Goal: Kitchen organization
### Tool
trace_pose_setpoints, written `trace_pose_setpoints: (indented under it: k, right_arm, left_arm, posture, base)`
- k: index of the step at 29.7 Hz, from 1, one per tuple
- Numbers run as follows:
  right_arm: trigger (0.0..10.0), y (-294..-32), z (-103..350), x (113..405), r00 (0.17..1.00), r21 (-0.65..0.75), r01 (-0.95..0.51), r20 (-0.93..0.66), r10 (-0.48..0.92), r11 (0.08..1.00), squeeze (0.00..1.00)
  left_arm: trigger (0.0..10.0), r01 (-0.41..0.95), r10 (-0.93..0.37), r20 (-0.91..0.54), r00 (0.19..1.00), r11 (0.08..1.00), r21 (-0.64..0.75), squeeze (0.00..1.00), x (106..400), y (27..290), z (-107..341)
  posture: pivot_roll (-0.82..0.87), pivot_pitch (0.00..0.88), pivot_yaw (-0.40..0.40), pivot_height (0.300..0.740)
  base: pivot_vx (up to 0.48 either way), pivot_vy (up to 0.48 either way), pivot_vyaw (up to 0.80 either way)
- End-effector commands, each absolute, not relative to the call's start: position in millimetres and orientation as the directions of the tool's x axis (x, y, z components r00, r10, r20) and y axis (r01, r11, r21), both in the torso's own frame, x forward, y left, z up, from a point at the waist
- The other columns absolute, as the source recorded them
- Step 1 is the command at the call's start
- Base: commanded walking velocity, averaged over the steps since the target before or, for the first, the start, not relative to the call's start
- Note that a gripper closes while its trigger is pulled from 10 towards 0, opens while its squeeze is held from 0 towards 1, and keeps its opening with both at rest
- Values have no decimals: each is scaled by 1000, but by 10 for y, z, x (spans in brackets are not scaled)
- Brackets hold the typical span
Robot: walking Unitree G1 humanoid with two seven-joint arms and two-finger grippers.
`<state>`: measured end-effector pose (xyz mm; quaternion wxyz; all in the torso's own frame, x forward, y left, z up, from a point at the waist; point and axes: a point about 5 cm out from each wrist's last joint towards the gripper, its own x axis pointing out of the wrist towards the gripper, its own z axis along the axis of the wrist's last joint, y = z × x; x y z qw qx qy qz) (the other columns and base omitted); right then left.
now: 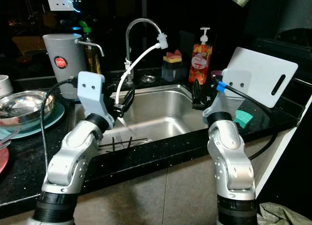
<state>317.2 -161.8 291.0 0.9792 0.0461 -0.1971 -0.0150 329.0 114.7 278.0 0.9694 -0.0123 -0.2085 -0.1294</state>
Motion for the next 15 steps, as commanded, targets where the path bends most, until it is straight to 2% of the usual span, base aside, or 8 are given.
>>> trace_pose_setpoints:
  k: [1,15]
  right_arm:
    - [10000,-1619,2901,3177,921,94,12,387,-48,996,0]
    - [10000,-1616,2877,3176,924,93,17,379,-51,995,0]
  left_arm:
    - [10000,255,-249,416,875,966,40,0,3294,1148,2806]
    - [10000,262,-253,415,874,964,38,0,3290,1134,2812]
  posture:
    - [27,0,-70,740]
    - [27,0,-67,740]
  base:
    - [0,0,0]
    - [0,0,0]
